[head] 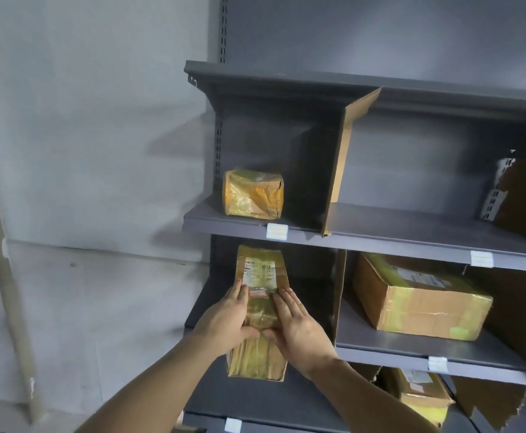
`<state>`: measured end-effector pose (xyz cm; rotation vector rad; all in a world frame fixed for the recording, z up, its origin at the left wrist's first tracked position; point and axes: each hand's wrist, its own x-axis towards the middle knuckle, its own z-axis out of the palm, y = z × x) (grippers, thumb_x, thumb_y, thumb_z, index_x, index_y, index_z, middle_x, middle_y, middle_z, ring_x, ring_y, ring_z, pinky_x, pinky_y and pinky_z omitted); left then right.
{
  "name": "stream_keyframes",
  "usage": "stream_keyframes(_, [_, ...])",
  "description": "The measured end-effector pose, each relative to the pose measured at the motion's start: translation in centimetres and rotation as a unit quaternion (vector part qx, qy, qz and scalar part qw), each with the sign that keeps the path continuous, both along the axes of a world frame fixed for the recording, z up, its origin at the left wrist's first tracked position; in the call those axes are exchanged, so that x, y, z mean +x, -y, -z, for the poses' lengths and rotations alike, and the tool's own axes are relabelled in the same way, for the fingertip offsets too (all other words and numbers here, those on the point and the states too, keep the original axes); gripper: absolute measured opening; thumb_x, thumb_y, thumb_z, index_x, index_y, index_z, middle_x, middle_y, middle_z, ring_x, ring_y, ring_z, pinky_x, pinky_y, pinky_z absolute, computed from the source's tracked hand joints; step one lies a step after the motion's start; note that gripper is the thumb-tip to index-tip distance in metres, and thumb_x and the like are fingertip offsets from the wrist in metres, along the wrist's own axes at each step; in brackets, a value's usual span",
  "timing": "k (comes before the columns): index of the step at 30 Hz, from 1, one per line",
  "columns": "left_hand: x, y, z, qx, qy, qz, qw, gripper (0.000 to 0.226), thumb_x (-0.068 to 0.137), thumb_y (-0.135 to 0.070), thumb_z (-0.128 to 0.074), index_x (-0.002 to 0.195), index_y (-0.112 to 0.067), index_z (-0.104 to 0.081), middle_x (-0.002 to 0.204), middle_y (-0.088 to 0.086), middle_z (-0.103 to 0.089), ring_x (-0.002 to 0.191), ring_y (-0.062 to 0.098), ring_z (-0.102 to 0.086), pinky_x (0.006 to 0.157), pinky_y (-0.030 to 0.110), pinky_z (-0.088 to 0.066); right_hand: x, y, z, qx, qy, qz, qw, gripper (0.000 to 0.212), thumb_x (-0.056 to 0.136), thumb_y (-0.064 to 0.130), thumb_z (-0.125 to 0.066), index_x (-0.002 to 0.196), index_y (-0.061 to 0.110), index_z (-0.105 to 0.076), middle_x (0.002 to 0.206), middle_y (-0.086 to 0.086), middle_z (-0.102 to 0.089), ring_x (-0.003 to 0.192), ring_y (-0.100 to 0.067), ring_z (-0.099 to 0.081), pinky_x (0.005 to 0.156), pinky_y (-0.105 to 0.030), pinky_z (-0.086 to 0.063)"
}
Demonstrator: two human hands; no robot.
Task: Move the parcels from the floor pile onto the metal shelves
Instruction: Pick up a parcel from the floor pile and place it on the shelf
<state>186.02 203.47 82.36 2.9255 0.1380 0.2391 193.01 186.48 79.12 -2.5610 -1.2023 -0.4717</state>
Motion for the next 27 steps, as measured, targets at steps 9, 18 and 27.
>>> stream_keyframes(9, [9.4, -1.5, -0.7, -0.032, -0.019, -0.021, 0.999, 0.103, 0.089, -0.05, -0.063, 0.157, -0.012, 0.005, 0.163, 0.0, 0.015, 0.148, 0.021, -0.022, 0.115, 0.034, -0.032, 9.1, -1.6, -1.3, -0.001, 0.006, -0.016, 1.0, 0.081, 0.096, 0.057, -0.036, 0.156, 0.008, -0.012, 0.163, -0.009, -0.012, 0.152, -0.021, -0.001, 0.111, -0.02, 0.006])
stream_keyframes(18, [15.6, -2.7, -0.1, -0.041, -0.021, -0.025, 0.999, 0.102, 0.089, -0.046, -0.066, 0.157, -0.009, 0.001, 0.164, 0.003, 0.012, 0.148, 0.02, -0.021, 0.115, 0.03, -0.029, 15.3, -3.4, -0.7, -0.017, -0.023, -0.02, 0.999, 0.076, 0.101, 0.048, -0.037, 0.157, 0.007, -0.007, 0.164, -0.011, -0.005, 0.149, -0.018, 0.01, 0.11, -0.02, 0.006])
stream_keyframes(27, [16.8, -4.6, 0.8, -0.039, -0.02, -0.017, 0.999, 0.103, 0.089, -0.044, -0.067, 0.157, -0.013, 0.004, 0.164, 0.003, 0.014, 0.15, 0.02, -0.014, 0.118, 0.033, -0.026, 16.4, -5.0, 1.7, 0.019, -0.026, 0.014, 0.999, 0.071, 0.087, 0.055, -0.046, 0.135, 0.003, -0.051, 0.137, -0.015, -0.056, 0.135, -0.029, -0.047, 0.11, -0.034, -0.034])
